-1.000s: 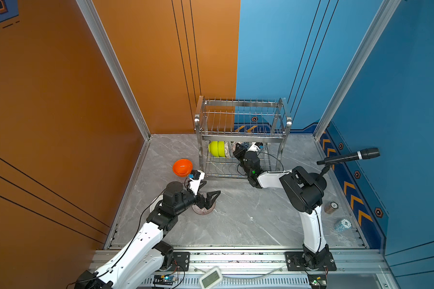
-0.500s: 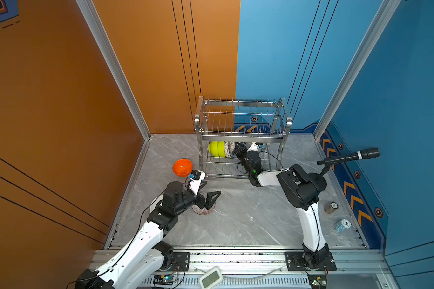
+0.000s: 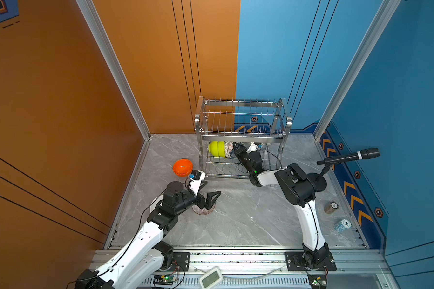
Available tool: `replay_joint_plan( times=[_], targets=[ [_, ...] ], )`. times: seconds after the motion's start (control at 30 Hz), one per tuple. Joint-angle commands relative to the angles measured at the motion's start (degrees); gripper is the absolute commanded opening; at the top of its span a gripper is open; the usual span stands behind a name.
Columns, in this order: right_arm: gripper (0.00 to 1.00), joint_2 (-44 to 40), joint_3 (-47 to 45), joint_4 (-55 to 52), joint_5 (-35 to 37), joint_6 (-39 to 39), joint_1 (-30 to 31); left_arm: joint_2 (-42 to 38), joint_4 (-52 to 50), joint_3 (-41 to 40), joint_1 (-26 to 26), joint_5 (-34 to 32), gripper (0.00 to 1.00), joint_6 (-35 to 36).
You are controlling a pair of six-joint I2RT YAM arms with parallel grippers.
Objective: Load bowls into a dish rack
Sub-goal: Place the bowl in the dish rack.
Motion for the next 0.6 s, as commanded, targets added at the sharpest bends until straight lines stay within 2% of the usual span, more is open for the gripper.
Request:
replay_joint_plan(
  times=[0.0, 0.57],
  targets=[
    [0.0, 0.5, 1.5, 3.3, -3.0, 0.6, -1.0, 0.0, 1.3, -0.4, -0.6, 1.5, 0.98, 0.9],
    [0.02, 1.5, 1.1, 2.2, -5.3, 1.1, -1.8, 0.0, 1.2, -0.3, -0.7, 1.5, 0.98, 0.9]
  ],
)
